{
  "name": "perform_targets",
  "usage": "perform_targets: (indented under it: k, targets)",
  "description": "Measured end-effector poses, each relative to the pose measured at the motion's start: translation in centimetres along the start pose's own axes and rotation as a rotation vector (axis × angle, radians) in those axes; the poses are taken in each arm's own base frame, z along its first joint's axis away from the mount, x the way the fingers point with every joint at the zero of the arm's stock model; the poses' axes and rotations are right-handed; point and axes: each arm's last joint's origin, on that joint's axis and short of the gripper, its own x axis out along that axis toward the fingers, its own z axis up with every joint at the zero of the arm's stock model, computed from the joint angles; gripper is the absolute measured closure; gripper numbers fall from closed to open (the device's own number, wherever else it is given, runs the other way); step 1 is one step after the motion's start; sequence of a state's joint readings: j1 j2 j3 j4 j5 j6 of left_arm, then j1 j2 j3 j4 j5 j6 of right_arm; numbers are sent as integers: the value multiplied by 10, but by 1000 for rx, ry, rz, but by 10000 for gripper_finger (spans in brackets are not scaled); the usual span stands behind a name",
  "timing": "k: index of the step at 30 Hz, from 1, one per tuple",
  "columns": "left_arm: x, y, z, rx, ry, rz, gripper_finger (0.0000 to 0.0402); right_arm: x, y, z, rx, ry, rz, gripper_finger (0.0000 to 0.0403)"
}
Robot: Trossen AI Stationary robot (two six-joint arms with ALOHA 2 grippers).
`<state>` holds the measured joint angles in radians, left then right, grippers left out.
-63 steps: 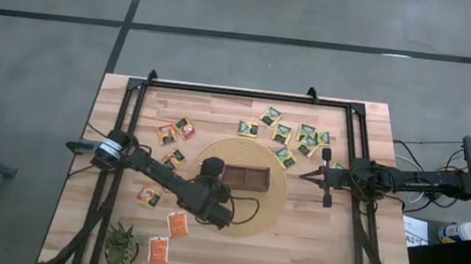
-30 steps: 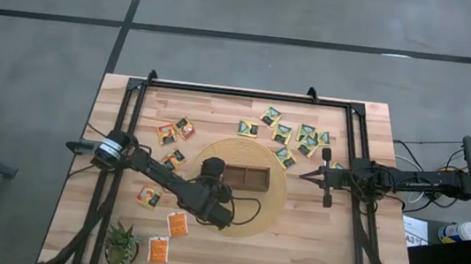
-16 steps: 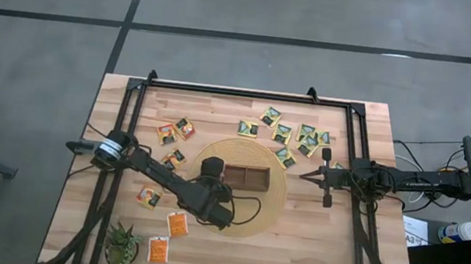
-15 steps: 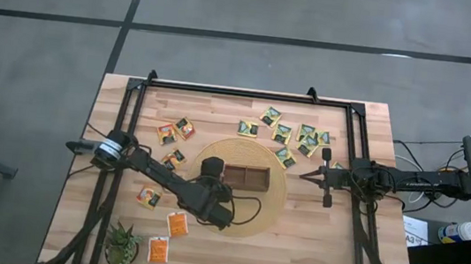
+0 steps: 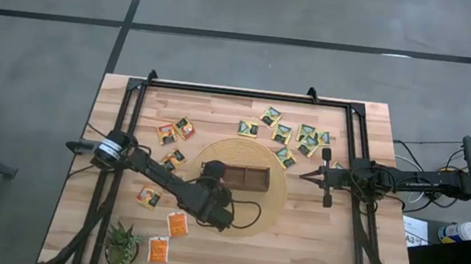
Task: Pick & Place Tea
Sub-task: Put the white orange tea bag into the left section of the wooden organizer
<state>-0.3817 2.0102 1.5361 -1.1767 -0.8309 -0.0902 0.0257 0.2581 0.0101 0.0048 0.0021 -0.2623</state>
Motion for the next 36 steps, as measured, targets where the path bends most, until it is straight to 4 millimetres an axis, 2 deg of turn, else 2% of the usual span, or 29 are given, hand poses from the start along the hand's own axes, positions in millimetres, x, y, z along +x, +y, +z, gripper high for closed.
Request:
perform_targets:
  k: [14,21,36]
  targets:
    - [0,2,-1,56,5,70,401,0,0,0,0,0,0,394]
    - [1,2,-3,66,25,49,398,0,0,0,0,-1,0,394]
    - [7,8,-4,15,43,58,297,0,0,0,0,-1,0,394]
